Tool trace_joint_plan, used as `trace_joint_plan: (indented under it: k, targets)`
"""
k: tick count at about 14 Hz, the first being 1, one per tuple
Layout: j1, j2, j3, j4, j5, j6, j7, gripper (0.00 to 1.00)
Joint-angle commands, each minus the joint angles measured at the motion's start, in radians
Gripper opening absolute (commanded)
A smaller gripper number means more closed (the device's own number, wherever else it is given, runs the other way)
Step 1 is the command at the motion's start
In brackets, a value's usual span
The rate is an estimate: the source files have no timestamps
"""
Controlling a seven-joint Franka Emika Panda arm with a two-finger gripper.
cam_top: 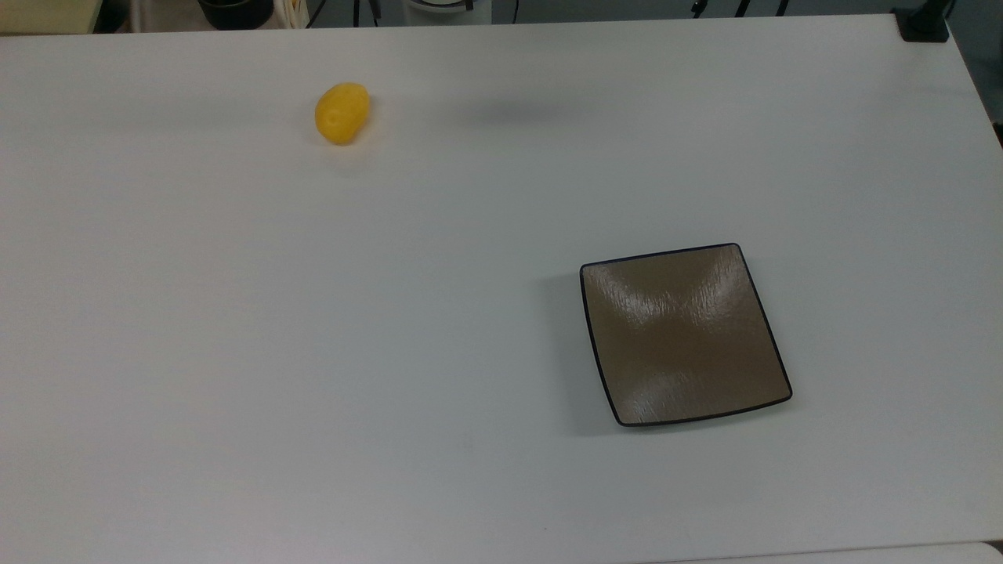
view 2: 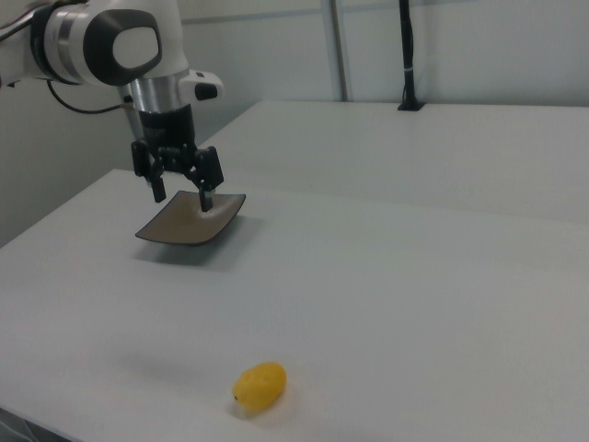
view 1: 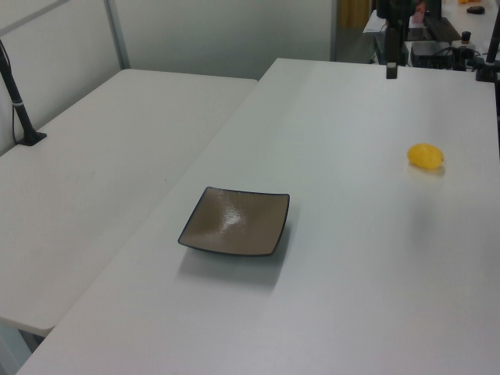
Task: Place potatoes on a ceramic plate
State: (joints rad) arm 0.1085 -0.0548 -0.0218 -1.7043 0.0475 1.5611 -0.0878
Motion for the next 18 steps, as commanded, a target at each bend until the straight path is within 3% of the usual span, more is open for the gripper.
trace_joint_plan:
  k: [1, 8, 11, 18]
  targets:
    - [-0.004, -0.069, 0.006, -0.104, -0.008, -0.059, -0.082, 1.00]
    - [0.033, -0.158, 0.005, -0.326, -0.075, -0.032, -0.086, 1.00]
    - [0.033, -0.204, 0.005, -0.469, -0.087, 0.101, -0.079, 1.00]
    - [0.023, -0.204, 0.003, -0.633, -0.089, 0.391, -0.017, 1.00]
